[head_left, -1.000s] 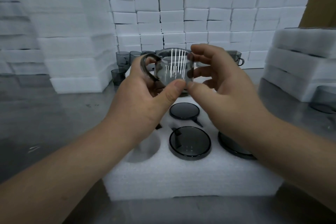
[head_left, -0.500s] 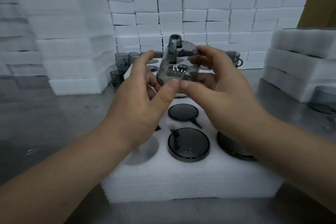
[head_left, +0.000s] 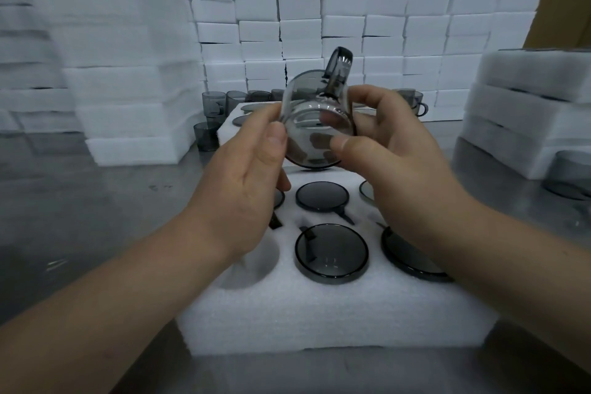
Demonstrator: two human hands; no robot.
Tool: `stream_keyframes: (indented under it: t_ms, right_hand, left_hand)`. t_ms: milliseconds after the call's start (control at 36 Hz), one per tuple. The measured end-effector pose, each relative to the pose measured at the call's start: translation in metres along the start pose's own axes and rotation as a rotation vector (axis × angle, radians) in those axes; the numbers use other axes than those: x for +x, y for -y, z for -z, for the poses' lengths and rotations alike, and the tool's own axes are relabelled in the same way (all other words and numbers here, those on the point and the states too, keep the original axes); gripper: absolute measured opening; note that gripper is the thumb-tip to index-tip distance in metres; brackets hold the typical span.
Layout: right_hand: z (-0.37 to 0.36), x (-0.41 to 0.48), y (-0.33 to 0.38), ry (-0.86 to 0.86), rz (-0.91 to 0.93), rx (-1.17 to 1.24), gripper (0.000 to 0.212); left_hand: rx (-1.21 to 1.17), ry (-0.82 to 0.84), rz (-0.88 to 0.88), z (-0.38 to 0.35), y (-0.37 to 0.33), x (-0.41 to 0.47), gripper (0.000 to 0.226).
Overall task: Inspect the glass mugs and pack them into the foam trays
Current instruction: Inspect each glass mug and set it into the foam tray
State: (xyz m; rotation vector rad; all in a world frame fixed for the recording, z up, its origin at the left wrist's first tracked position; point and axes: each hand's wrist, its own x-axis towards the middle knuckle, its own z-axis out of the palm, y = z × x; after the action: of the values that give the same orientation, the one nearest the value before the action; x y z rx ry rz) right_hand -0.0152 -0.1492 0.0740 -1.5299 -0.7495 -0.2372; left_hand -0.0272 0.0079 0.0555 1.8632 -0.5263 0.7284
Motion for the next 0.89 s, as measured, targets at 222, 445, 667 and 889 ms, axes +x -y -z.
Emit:
stream_keyframes:
  t_ms: [222, 445, 667, 889]
  right_hand:
    - [0.0015, -0.0006, -0.0021, 0.006, -0.036, -0.128, 0.031]
    - [0.0014, 0.0017, -0.0047, 0.03, -0.062, -0.179, 0.049]
    - [0.0011, 0.0031, -0.005, 0.006, -0.068, -0.196, 0.04]
    - [0.0006, 0.0017, -0.0046, -0.02, -0.078, -0.207, 0.048]
  left_hand:
    - [0.004, -0.09, 0.082, 0.0, 0.0001, 0.0007, 0.046]
    - [0.045, -0.098, 0.149, 0.0007, -0.0019, 0.0017, 0.075]
    - [0.126, -0.094, 0.178, 0.0011, -0.0039, 0.0003, 0.077]
    - [0.102, -0.122, 0.15, 0.0005, -0.0035, 0.0017, 0.066]
